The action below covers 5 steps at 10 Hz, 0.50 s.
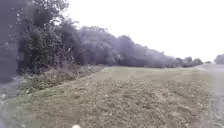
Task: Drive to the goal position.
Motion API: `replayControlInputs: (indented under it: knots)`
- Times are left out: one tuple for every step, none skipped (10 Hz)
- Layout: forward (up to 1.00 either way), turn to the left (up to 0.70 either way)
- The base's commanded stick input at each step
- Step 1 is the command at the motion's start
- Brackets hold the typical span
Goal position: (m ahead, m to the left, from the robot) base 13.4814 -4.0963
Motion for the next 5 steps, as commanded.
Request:
replayControlInputs:
  knots:
    - [0.60,-0.15]
    - [0.60,-0.15]
    - [0.60,-0.15]
    - [0.60,-0.15]
    - [0.60,-0.15]
